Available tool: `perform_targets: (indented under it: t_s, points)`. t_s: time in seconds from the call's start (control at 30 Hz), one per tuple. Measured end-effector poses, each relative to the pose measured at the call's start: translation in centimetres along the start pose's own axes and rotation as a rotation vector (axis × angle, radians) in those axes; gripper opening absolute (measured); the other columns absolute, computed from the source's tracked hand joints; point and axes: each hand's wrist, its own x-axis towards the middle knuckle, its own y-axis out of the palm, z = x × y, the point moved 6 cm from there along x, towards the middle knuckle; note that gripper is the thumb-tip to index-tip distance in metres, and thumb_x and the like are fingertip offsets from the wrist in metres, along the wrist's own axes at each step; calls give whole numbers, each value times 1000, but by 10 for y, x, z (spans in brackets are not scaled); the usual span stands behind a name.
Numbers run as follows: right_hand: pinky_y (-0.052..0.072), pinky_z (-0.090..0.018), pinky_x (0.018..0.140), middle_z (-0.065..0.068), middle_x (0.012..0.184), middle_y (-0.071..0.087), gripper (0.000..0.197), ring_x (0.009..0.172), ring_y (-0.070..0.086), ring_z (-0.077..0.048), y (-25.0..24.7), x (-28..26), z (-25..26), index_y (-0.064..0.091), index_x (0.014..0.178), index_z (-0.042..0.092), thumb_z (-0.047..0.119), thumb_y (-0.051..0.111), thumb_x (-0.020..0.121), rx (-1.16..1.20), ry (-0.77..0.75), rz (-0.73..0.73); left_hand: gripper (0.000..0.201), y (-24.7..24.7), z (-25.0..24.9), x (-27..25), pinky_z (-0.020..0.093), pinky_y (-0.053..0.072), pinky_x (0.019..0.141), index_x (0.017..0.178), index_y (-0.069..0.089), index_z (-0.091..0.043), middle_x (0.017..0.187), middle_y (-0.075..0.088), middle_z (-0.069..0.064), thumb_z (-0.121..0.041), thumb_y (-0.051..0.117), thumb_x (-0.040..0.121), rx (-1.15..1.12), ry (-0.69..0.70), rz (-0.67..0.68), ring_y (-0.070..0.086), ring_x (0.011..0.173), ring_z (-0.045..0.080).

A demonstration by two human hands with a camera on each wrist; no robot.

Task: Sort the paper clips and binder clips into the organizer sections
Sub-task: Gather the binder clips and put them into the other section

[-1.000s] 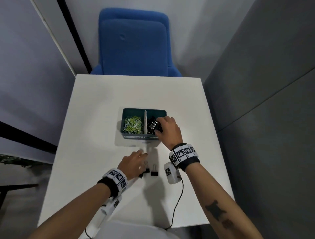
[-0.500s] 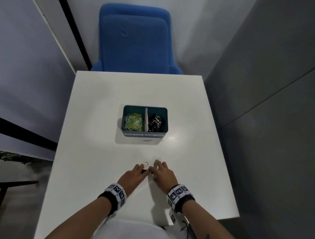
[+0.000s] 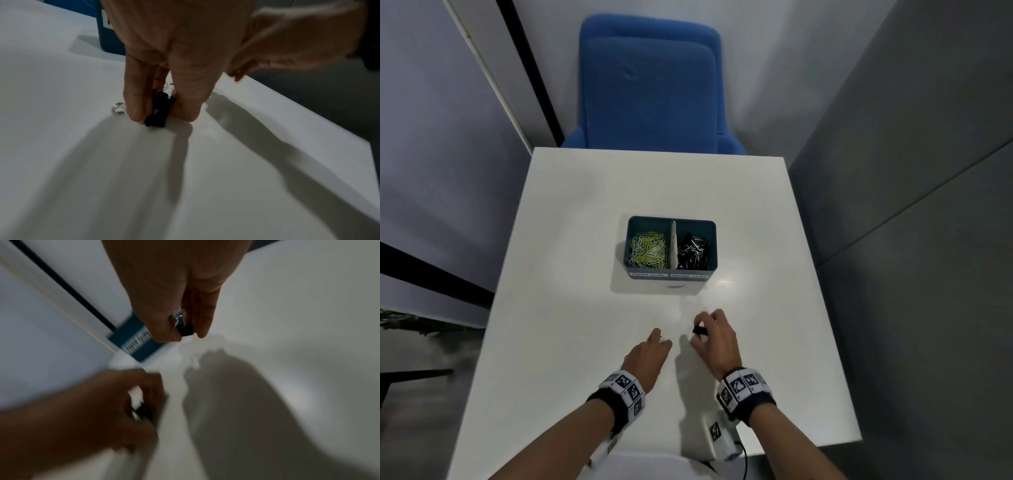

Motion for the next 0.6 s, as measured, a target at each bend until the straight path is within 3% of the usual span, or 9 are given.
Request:
perform_targets:
  t_s: [0.1, 0.17, 0.2, 0.27, 0.33, 0.4, 0.47, 0.53, 0.6]
  points:
    - [38, 2, 68, 1, 104, 49, 24, 82, 57, -12, -37, 28, 29, 60, 104, 16, 7, 66, 82, 66, -69, -153, 63, 11, 9, 1, 23, 30, 34, 84, 65, -20, 93, 60, 9, 4, 80, 28, 0, -11, 23, 50, 36, 18]
    - [35, 4, 65, -3, 106, 51, 28, 81, 54, -12, -60, 52, 46, 62, 108, 13, 3, 65, 82, 82, -102, -234, 62, -4, 8, -5, 22, 27, 33, 81, 64, -19, 88, 59, 7, 4, 80, 25, -1, -4, -7, 49, 35, 17]
    - [35, 2, 66, -3, 107, 51, 32, 81, 54, -13, -70, 63, 53, 62, 111, 13, 2, 65, 82, 86, -117, -251, 59, -15, 5, -10, 24, 30, 34, 83, 63, -17, 90, 58, 8, 3, 79, 31, 4, 12, -8, 52, 38, 19]
    - [39, -10, 70, -3, 111, 51, 42, 83, 55, -15, -83, 80, 60, 59, 121, 16, 4, 64, 81, 51, -118, -255, 46, -35, -1, -19, 32, 35, 45, 99, 57, -10, 105, 52, 11, 6, 70, 58, -70, 29, 41, 62, 58, 31]
    - [42, -22, 69, -3, 112, 50, 46, 82, 55, -17, -91, 88, 59, 55, 126, 20, 9, 63, 82, -3, -99, -278, 33, -57, -1, -19, 37, 34, 55, 104, 49, -7, 112, 44, 13, 7, 56, 74, -146, 27, -16, 59, 72, 38]
    - [42, -26, 67, -1, 108, 51, 43, 80, 55, -18, -90, 82, 51, 55, 125, 21, 13, 62, 83, -25, -67, -305, 24, -86, -1, -17, 42, 39, 57, 93, 46, -10, 108, 44, 11, 4, 55, 76, -265, 55, -84, 51, 67, 34]
    - [46, -29, 68, -1, 104, 56, 35, 82, 58, -19, -80, 68, 36, 56, 120, 21, 17, 60, 85, -42, -48, -295, 25, -122, -1, -12, 35, 43, 58, 87, 43, -15, 104, 43, 3, -1, 60, 76, -390, 100, -165, 50, 69, 25]
    - [47, -29, 71, -1, 101, 61, 27, 85, 61, -19, -62, 48, 18, 60, 114, 20, 19, 60, 86, -93, -21, -193, 25, -161, -1, -5, 23, 46, 59, 88, 46, -19, 103, 40, -5, -5, 65, 78, -487, 143, -248, 53, 74, 15]
    - [45, -28, 71, 1, 97, 64, 21, 86, 63, -19, -43, 26, -2, 63, 106, 23, 22, 60, 85, -176, 13, -56, 23, -198, -2, 7, 21, 48, 63, 91, 50, -19, 105, 42, -6, -9, 67, 80, -511, 174, -354, 54, 75, 12]
